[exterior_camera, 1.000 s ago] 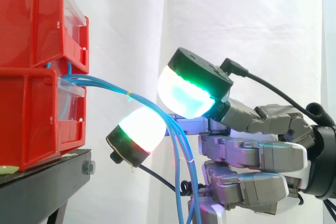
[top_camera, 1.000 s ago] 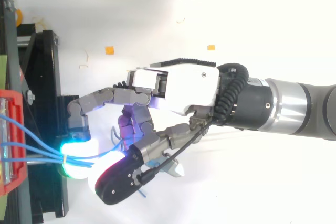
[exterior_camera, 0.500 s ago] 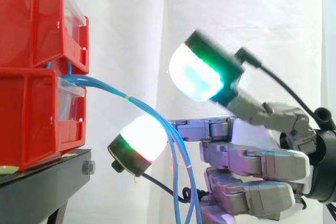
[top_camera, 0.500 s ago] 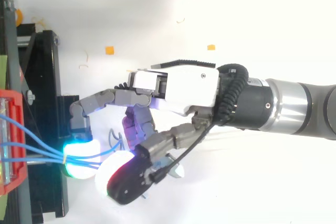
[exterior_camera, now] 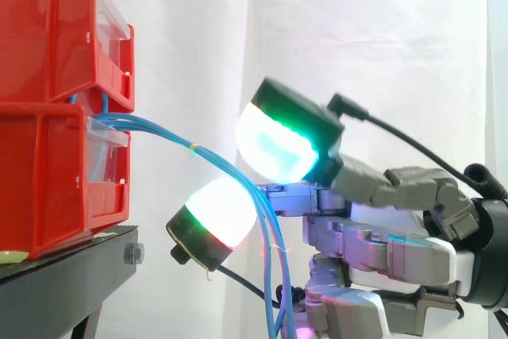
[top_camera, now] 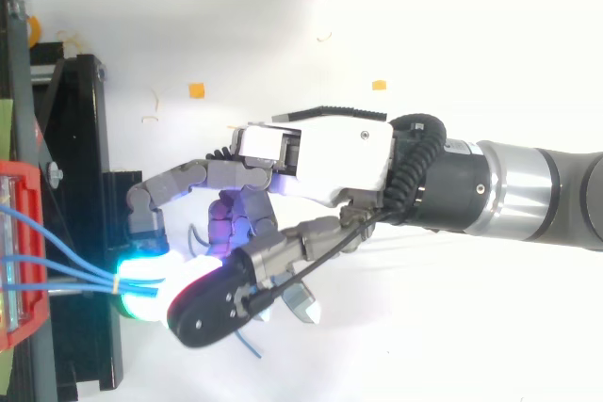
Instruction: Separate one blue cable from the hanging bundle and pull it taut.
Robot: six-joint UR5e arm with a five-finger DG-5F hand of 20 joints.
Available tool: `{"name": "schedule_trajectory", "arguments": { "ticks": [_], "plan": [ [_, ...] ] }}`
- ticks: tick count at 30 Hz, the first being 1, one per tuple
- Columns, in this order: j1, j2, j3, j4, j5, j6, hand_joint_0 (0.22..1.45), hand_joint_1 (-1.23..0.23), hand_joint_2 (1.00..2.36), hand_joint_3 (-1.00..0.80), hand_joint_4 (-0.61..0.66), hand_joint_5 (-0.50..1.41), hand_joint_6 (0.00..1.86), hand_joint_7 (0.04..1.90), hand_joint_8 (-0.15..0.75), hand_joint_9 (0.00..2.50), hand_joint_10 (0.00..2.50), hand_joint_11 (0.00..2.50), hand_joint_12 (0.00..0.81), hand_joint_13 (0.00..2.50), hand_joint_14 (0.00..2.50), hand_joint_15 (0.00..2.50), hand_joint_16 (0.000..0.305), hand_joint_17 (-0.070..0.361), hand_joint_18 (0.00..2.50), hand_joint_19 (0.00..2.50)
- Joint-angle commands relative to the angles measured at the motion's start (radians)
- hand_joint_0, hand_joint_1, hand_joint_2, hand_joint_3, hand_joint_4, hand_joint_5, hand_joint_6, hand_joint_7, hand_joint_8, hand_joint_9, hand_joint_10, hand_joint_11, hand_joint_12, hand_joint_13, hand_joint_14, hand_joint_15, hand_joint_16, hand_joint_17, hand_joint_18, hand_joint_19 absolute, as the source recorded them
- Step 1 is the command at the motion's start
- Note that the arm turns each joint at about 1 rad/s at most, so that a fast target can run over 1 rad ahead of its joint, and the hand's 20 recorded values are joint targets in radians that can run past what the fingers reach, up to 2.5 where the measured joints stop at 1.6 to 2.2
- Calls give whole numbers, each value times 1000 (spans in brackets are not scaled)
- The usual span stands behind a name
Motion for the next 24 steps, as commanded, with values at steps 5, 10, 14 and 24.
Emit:
{"name": "schedule_trajectory", "arguments": {
  "ticks": [5, 10, 14, 24],
  "plan": [
    [0, -1, 0, 0, 2, -2, 792, -719, 1014, -352, 12, 152, 504, 1256, 78, 2002, 18, 390, 276, 1448, 21, 752, 49, 109, 1022, 810],
    [0, 1, 0, -5, 2, -2, 800, -742, 1016, -308, -3, 153, 504, 1257, 101, 1999, 18, 401, 279, 1458, 21, 774, 48, 108, 1026, 837],
    [0, -1, 0, -12, 2, -2, 801, -752, 1017, -276, -8, 154, 504, 1260, 110, 1995, 22, 440, 279, 1471, 21, 787, 47, 105, 1047, 858],
    [0, 1, 1, -15, -4, -2, 772, -787, 1017, -128, -56, 157, 505, 1262, 106, 1979, 19, 409, 273, 1487, 23, 784, 46, 103, 1074, 829]
  ]
}}
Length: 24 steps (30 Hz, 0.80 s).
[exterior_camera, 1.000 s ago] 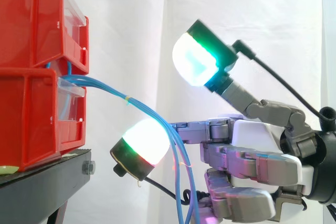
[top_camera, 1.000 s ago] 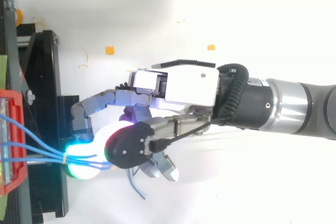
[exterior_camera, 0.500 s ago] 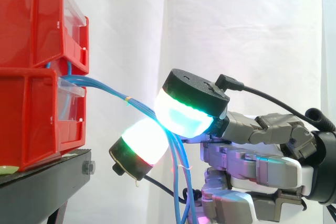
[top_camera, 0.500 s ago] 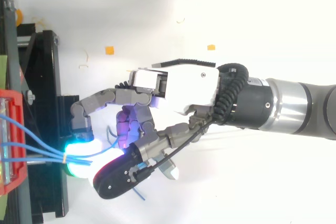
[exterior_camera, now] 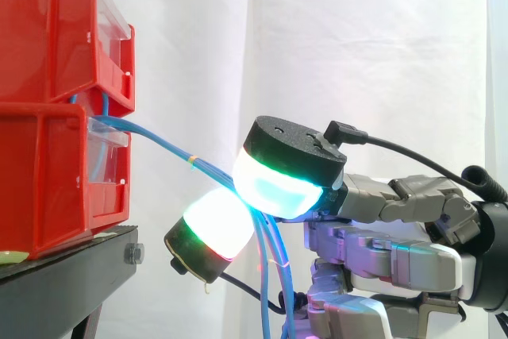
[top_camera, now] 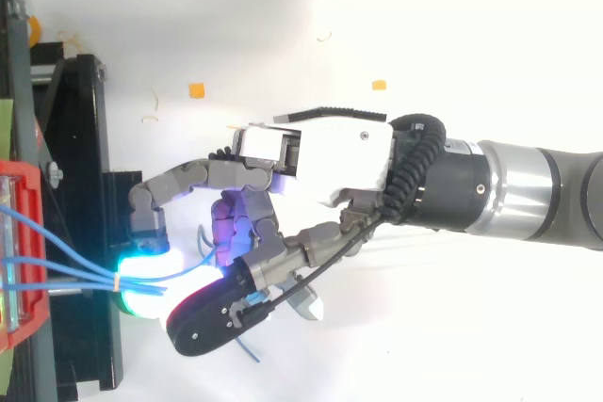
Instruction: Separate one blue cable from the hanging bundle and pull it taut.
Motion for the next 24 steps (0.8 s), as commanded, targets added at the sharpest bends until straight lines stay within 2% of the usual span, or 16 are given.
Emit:
{"name": "schedule_trajectory", "arguments": {
  "ticks": [1, 7, 10, 14, 15, 18, 19, 20, 24],
  "plan": [
    [0, 0, -1, 0, -2, 1, 772, -789, 1016, -123, -49, 157, 505, 1264, 114, 1979, 19, 422, 273, 1489, 23, 783, 46, 103, 1076, 826],
    [0, 0, 1, -22, -12, 9, 777, -791, 1015, -128, -59, 158, 505, 1268, 116, 1988, 19, 426, 276, 1497, 23, 788, 46, 103, 1078, 826],
    [0, 7, 1, -63, -25, 12, 777, -791, 1017, -133, -59, 158, 505, 1267, 116, 1985, 19, 430, 281, 1498, 23, 794, 46, 102, 1078, 827],
    [-5, 42, 1, -141, -41, 6, 778, -791, 1015, -134, -60, 157, 505, 1271, 115, 1985, 19, 430, 281, 1501, 21, 794, 45, 102, 1079, 828],
    [-5, 42, 1, -141, -41, 6, 778, -790, 1017, -137, -59, 157, 505, 1270, 114, 1983, 22, 439, 277, 1500, 23, 794, 45, 102, 1078, 828],
    [-6, 59, -1, -200, -50, 6, 779, -790, 1015, -141, -60, 157, 505, 1275, 114, 1984, 19, 423, 276, 1497, 21, 790, 45, 101, 1072, 829],
    [-9, 76, 1, -261, -70, 6, 778, -789, 1015, -136, -60, 157, 505, 1275, 115, 1983, 20, 444, 275, 1497, 23, 788, 45, 101, 1073, 830],
    [-11, 79, 1, -278, -78, 4, 778, -789, 1015, -139, -60, 157, 505, 1275, 115, 1983, 19, 438, 277, 1496, 23, 790, 45, 101, 1072, 829],
    [-12, 92, -1, -309, -93, 1, 778, -788, 1016, -143, -68, 157, 505, 1273, 114, 1982, 19, 431, 274, 1493, 23, 788, 45, 101, 1070, 830]
  ]
}}
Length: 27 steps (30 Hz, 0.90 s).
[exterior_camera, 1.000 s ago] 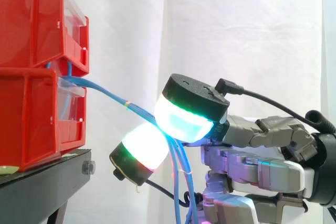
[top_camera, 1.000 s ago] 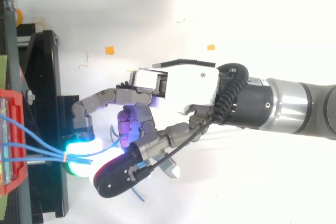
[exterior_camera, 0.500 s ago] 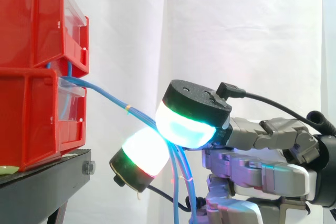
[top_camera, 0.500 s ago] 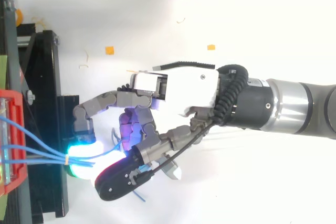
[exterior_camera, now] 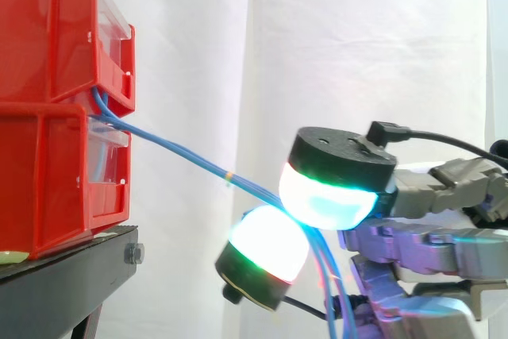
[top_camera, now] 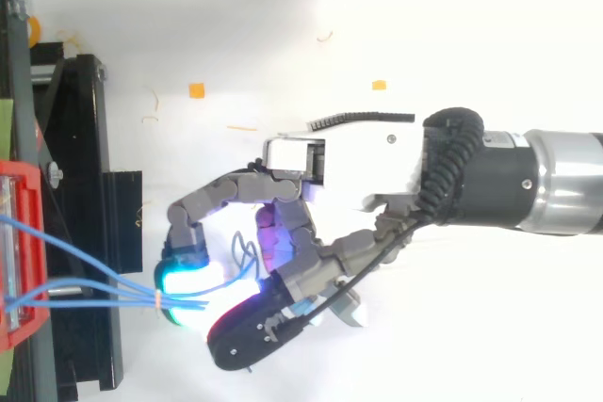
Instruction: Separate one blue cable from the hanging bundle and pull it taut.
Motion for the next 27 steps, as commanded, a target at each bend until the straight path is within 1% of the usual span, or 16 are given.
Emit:
{"name": "schedule_trajectory", "arguments": {
  "ticks": [1, 5, 7, 9, 12, 17, 19, 25, 27],
  "plan": [
    [-4, 25, 1, -61, -15, -9, 777, -788, 1015, -141, -68, 157, 505, 1273, 114, 1982, 20, 437, 274, 1492, 23, 789, 45, 101, 1069, 836],
    [-5, 50, 1, -78, -11, -29, 777, -787, 1015, -144, -68, 157, 505, 1278, 113, 1979, 20, 440, 274, 1491, 23, 789, 44, 100, 1064, 836],
    [-5, 54, -1, -81, -11, -35, 776, -786, 1016, -147, -67, 156, 505, 1280, 115, 1978, 20, 444, 273, 1492, 21, 790, 44, 99, 1063, 838],
    [-7, 80, -1, -110, -10, -67, 776, -785, 1017, -147, -74, 156, 505, 1278, 113, 1978, 22, 443, 277, 1490, 23, 797, 44, 99, 1064, 829],
    [-8, 88, 1, -133, -10, -72, 775, -783, 1016, -149, -68, 156, 505, 1278, 111, 1978, 22, 449, 272, 1487, 23, 789, 44, 99, 1061, 831],
    [-8, 88, 1, -139, -8, -72, 775, -782, 1016, -150, -73, 156, 505, 1282, 112, 1975, 20, 441, 275, 1484, 23, 793, 43, 97, 1057, 838],
    [-4, 91, 3, -139, -8, -73, 774, -781, 1016, -150, -73, 156, 505, 1280, 110, 1975, 20, 437, 273, 1483, 24, 789, 43, 98, 1056, 841],
    [-1, 117, 3, -146, -7, -89, 770, -775, 1017, -156, -77, 155, 504, 1281, 109, 1969, 20, 440, 272, 1482, 23, 798, 43, 97, 1052, 839],
    [-1, 123, 4, -159, -4, -99, 768, -772, 1017, -157, -77, 155, 505, 1279, 109, 1966, 21, 445, 270, 1482, 24, 788, 43, 97, 1051, 831]
  ]
}}
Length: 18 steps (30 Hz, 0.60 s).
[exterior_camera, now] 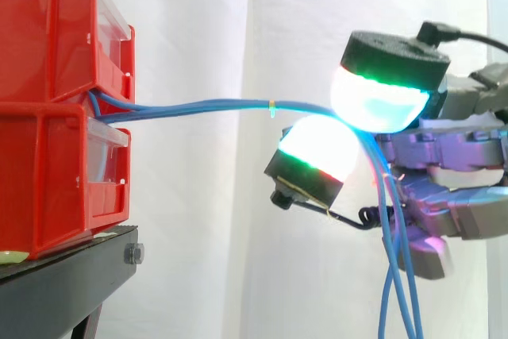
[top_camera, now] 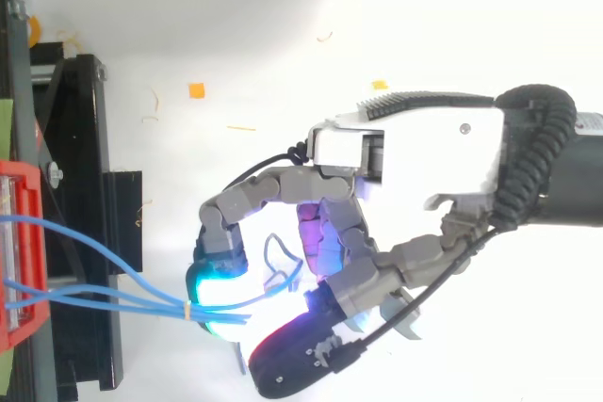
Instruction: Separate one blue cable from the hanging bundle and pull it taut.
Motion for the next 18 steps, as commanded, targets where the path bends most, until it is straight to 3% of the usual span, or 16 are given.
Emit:
{"name": "schedule_trajectory", "arguments": {
  "ticks": [1, 18],
  "plan": [
    [1, 12, 1, -14, 3, -12, 769, -772, 1017, -162, -77, 155, 505, 1278, 108, 1967, 20, 445, 271, 1482, 23, 796, 43, 96, 1048, 838],
    [2, 13, 28, -77, 5, -15, 754, -789, 1018, -197, -83, 153, 504, 1283, 114, 1956, 22, 446, 269, 1481, 22, 791, 42, 95, 1049, 819]
  ]
}}
